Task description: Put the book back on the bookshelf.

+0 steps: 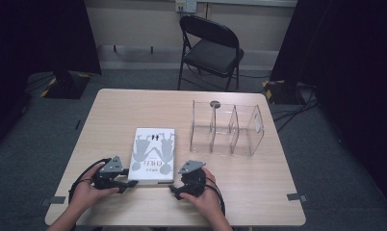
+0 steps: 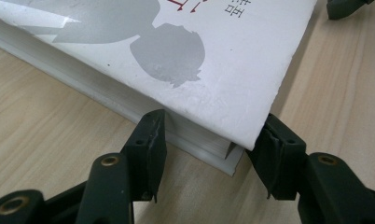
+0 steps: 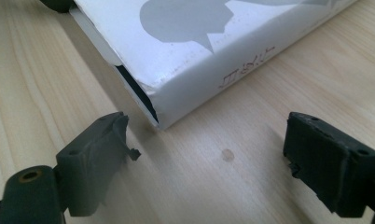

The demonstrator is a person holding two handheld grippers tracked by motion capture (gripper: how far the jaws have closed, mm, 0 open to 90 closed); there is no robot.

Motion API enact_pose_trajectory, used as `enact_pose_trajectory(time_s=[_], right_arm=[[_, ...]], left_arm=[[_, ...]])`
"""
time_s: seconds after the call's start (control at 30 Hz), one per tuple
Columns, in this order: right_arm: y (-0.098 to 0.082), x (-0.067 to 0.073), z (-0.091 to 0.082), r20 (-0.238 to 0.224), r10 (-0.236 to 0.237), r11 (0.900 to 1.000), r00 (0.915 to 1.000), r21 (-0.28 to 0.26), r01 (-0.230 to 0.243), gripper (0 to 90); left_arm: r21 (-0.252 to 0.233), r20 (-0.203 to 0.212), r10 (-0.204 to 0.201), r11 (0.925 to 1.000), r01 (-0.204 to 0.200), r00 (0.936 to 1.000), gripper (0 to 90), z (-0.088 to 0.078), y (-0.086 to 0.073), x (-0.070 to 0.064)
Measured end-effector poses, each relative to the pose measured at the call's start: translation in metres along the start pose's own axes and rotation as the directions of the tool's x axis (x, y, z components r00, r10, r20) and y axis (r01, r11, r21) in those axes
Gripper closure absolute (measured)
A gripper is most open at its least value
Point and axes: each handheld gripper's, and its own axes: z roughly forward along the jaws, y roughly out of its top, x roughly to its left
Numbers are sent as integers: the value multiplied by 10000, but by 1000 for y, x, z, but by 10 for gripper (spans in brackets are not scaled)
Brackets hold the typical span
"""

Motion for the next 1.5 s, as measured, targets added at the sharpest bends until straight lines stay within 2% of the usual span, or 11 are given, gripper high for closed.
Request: enact_pose_trajectory(time_s=[0.27, 0.33, 0.5, 0.6, 0.73, 0.93, 1.07, 1.13, 1.27, 1.4, 1.5], right_arm=[[3, 2, 3, -10, -87, 10000, 10000, -19, 87, 133], [4, 3, 5, -55, -144, 9999, 9999, -46, 144, 133], [7, 6, 8, -157, -218, 9998, 9996, -21, 218, 133], [7, 6, 8, -131, -247, 9997, 9996, -21, 247, 133], [8, 6, 8, -105, -187, 9998, 9998, 28, 187, 133], [8, 7, 8, -128, -183, 9998, 9998, 1, 183, 133], [9, 9, 10, -245, -291, 9996, 9993, 0, 292, 134], [10, 10, 10, -171, -324, 9995, 9993, 4, 324, 127], [10, 10, 10, 27, -233, 9997, 9997, -64, 233, 133], [14, 14, 6, 440, -1057, 9943, 9934, -80, 1061, 134], [17, 14, 3, 473, -1098, 9938, 9928, -129, 1105, 135]], left_arm=[[-79, -58, -138, 9999, 138, 9999, 447, 2, 1, 1], [216, -89, 122, 9997, -120, 9999, 450, 0, 3, 0], [553, -495, 74, 9985, -47, 9987, 468, 0, 10, -6], [746, -501, 115, 9972, -78, 9987, 474, -1, 12, -7], [664, -379, -46, 9978, 72, 9993, 476, -1, 11, -6], [820, -563, -96, 9965, 143, 9984, 493, -3, 16, -8], [640, -422, -9, 9979, 36, 9991, 571, -5, 21, -11], [586, -417, -183, 9981, 207, 9990, 619, -3, 23, -13], [512, -508, -141, 9986, 167, 9986, 620, -3, 25, -14], [413, -485, -255, 9988, 275, 9985, 620, -7, 28, -14], [311, -473, -349, 9989, 364, 9983, 620, -7, 29, -14]])
